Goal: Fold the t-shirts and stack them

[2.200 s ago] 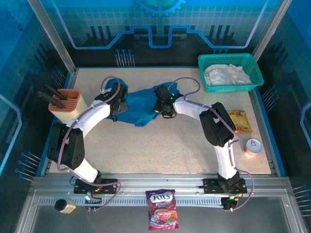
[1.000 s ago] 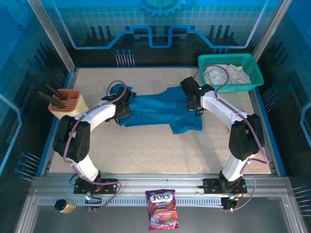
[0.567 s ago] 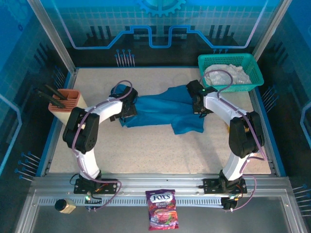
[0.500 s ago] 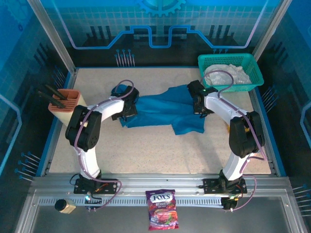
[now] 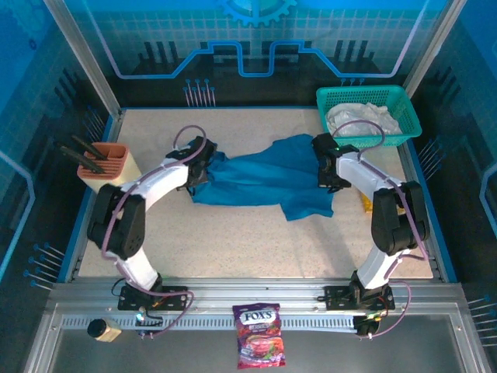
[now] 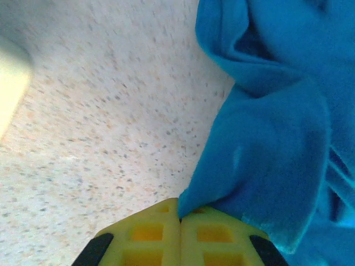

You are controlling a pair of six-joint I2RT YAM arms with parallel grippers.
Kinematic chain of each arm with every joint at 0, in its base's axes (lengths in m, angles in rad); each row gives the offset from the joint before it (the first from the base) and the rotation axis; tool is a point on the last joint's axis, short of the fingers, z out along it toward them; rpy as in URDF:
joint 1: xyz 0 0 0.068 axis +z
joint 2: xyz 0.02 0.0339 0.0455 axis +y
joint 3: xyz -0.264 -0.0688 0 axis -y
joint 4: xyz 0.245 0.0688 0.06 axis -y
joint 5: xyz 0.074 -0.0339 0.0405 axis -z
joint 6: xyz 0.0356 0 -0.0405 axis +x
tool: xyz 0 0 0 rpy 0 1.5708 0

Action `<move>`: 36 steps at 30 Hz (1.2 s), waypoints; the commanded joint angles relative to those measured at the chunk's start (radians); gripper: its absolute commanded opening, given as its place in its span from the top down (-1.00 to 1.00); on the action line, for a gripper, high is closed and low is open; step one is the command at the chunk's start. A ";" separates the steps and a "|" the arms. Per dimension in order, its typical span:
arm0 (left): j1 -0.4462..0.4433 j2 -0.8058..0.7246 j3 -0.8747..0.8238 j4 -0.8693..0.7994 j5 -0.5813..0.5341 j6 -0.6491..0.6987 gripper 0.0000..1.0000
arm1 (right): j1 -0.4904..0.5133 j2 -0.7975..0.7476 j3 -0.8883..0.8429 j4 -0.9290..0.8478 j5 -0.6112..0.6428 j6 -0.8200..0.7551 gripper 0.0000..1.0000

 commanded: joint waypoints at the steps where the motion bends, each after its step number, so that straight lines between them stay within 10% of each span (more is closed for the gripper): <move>1: 0.006 -0.102 -0.014 -0.101 -0.065 0.017 1.00 | -0.020 -0.038 -0.022 0.009 0.001 -0.014 1.00; 14: 0.006 -0.304 -0.236 -0.330 -0.006 -0.056 0.81 | -0.049 -0.079 -0.015 -0.053 -0.062 -0.065 1.00; 23: 0.006 -0.484 -0.243 -0.463 -0.015 -0.077 -0.19 | -0.015 -0.228 -0.170 -0.071 -0.284 -0.115 1.00; 30: -0.031 -0.442 -0.159 -0.462 0.089 -0.047 -0.45 | 0.009 -0.306 -0.249 -0.066 -0.301 -0.083 -0.03; 36: -0.181 -0.346 -0.173 -0.388 0.187 -0.100 -0.24 | 0.022 -0.349 -0.207 -0.094 -0.256 -0.068 -0.14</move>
